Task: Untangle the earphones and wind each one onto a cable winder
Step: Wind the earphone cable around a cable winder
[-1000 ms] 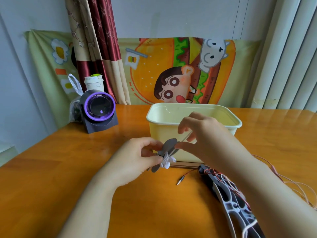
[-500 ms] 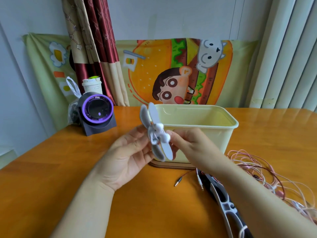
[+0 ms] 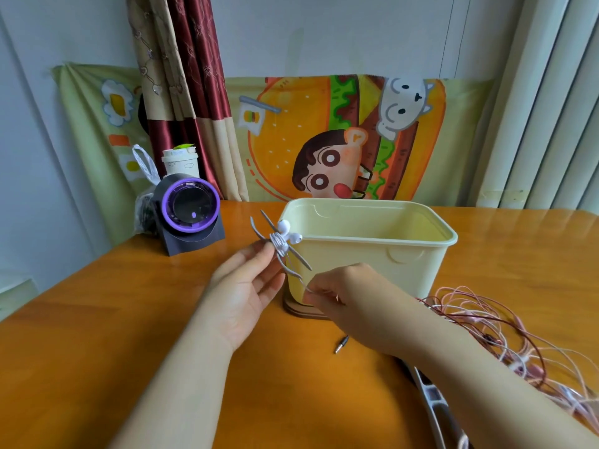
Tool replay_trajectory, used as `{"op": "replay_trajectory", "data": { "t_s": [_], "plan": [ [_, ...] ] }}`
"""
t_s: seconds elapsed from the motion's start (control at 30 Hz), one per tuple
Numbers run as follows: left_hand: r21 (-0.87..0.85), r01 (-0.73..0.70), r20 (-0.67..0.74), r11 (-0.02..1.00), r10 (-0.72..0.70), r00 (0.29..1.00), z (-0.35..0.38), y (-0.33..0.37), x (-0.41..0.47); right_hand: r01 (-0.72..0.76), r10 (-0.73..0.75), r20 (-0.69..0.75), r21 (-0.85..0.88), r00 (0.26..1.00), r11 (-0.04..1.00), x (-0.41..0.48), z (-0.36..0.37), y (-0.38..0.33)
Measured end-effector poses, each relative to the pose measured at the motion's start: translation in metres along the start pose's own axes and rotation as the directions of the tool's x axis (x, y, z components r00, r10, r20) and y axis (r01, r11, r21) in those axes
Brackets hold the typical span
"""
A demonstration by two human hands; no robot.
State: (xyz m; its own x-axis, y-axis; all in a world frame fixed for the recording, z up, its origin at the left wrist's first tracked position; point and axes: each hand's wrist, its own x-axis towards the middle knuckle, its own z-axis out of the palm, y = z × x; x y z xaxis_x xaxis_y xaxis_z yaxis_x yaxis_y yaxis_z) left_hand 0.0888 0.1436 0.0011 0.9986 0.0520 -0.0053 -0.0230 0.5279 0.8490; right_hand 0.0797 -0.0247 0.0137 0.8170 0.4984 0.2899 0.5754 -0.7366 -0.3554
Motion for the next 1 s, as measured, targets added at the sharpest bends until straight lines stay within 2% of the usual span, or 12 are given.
{"op": "replay_trajectory", "data": {
  "t_s": [0.13,0.3,0.4,0.53,0.63,0.7,0.73,0.83,0.93,1.0],
  "plan": [
    [-0.013,0.042,0.037,0.999,-0.042,0.998,0.003,-0.001,-0.002,0.010,-0.006,0.036,-0.101,0.999,0.995,-0.002,-0.004,-0.001],
    [0.003,0.043,0.097,0.999,-0.043,0.994,0.004,0.001,-0.005,-0.028,0.036,0.056,-0.137,0.998,0.990,-0.003,-0.013,0.000],
    [0.037,0.035,0.059,0.999,-0.037,0.998,0.005,-0.001,-0.005,-0.025,0.028,0.020,-0.146,0.999,0.989,-0.005,-0.018,-0.001],
    [0.220,-0.028,0.028,0.975,0.023,0.999,0.007,-0.007,-0.006,0.033,-0.037,-0.019,-0.172,0.999,0.984,-0.007,-0.021,-0.007],
    [0.473,-0.122,0.063,0.872,0.104,0.993,0.007,-0.010,-0.007,0.043,-0.055,-0.059,-0.190,0.997,0.981,-0.009,-0.028,-0.015],
    [0.604,-0.159,0.131,0.781,0.100,0.986,0.008,-0.009,-0.009,0.002,-0.021,-0.116,-0.158,0.993,0.987,-0.009,-0.037,-0.017],
    [0.614,-0.162,0.172,0.773,0.070,0.983,0.009,-0.009,-0.010,-0.024,0.004,-0.143,-0.137,0.990,0.990,-0.009,-0.042,-0.016],
    [0.566,-0.142,0.268,0.812,-0.018,0.963,0.010,-0.008,-0.012,-0.084,0.073,-0.207,-0.044,0.976,0.996,-0.009,-0.052,-0.007],
    [0.432,-0.073,0.325,0.899,-0.080,0.942,0.010,-0.005,-0.014,-0.099,0.141,-0.230,0.184,0.963,0.978,-0.007,-0.054,0.002],
    [0.426,-0.066,0.333,0.902,-0.089,0.939,0.009,-0.003,-0.015,-0.093,0.171,-0.246,0.300,0.954,0.949,-0.005,-0.051,0.005]
  ]
}}
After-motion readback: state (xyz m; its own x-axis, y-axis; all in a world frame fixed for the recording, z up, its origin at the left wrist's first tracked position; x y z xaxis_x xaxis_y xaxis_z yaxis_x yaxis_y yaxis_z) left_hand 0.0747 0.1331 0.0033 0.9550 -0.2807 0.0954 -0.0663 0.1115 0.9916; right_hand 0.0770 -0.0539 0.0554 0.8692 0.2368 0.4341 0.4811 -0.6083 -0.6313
